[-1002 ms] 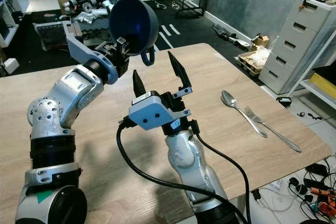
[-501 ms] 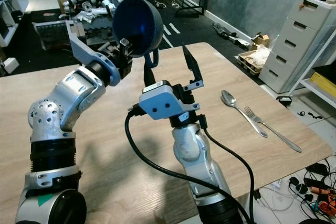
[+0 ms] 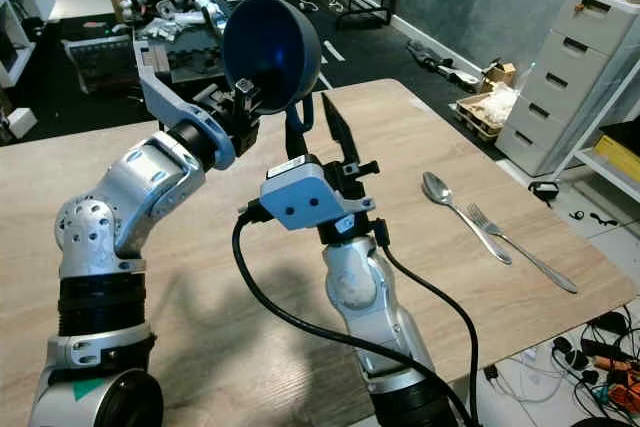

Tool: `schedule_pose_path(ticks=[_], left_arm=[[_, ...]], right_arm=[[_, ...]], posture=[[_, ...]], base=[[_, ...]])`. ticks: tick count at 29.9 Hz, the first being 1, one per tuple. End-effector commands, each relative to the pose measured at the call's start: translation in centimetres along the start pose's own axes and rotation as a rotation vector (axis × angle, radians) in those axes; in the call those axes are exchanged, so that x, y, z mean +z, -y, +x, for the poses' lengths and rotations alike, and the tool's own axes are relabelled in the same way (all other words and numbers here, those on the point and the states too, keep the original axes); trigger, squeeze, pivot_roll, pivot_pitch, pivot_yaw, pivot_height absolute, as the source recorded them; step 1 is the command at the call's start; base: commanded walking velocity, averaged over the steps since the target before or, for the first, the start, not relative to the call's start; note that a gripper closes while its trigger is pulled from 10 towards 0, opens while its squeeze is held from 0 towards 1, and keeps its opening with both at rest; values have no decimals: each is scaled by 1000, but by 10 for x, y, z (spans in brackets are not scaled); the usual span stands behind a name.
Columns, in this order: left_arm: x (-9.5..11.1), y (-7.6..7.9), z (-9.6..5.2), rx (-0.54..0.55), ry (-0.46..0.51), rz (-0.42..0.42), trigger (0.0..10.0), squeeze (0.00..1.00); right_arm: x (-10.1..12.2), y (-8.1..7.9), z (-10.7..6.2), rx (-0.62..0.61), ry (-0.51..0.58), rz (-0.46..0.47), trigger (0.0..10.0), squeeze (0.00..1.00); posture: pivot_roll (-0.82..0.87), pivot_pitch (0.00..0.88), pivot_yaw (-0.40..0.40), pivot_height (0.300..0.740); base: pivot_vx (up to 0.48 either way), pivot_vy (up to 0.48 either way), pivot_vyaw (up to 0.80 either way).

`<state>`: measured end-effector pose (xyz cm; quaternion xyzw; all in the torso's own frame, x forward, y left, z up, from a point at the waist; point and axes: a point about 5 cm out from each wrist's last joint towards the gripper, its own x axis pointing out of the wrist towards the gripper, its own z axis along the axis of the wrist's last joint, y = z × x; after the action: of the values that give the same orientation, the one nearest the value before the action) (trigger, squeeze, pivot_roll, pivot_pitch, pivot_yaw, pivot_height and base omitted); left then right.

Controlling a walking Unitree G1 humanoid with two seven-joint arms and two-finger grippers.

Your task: Setting the table

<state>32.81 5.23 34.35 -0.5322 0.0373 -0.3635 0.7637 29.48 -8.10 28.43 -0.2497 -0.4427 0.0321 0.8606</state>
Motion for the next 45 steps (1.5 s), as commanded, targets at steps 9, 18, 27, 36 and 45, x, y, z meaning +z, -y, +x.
schedule_pose_path(ticks=[9, 18, 27, 36, 45], left_arm=[[-27, -17, 1, 51, -33, -119, 10000, 0], [-21, -24, 4, 143, 1, 89, 10000, 0], [-13, -20, 6, 111, 32, 245, 10000, 1000], [-21, -14, -8, 5, -34, 347, 10000, 0], [-16, -13, -45, -115, -128, 545, 10000, 0]], right_arm=[[7, 6, 1, -40, 40, 24, 0, 0], [5, 4, -3, -32, 28, 29, 0, 0], [0, 0, -7, -26, -16, 30, 0, 0], [-9, -3, -10, -18, -72, 19, 10000, 0], [-29, -2, -20, -20, -186, -15, 10000, 0]], posture=[[29, 87, 151, 740], [26, 85, 155, 740], [26, 82, 155, 740], [32, 83, 156, 740], [48, 94, 153, 740]], base=[[0, 0, 0], [0, 0, 0], [0, 0, 0], [0, 0, 0], [0, 0, 0]])
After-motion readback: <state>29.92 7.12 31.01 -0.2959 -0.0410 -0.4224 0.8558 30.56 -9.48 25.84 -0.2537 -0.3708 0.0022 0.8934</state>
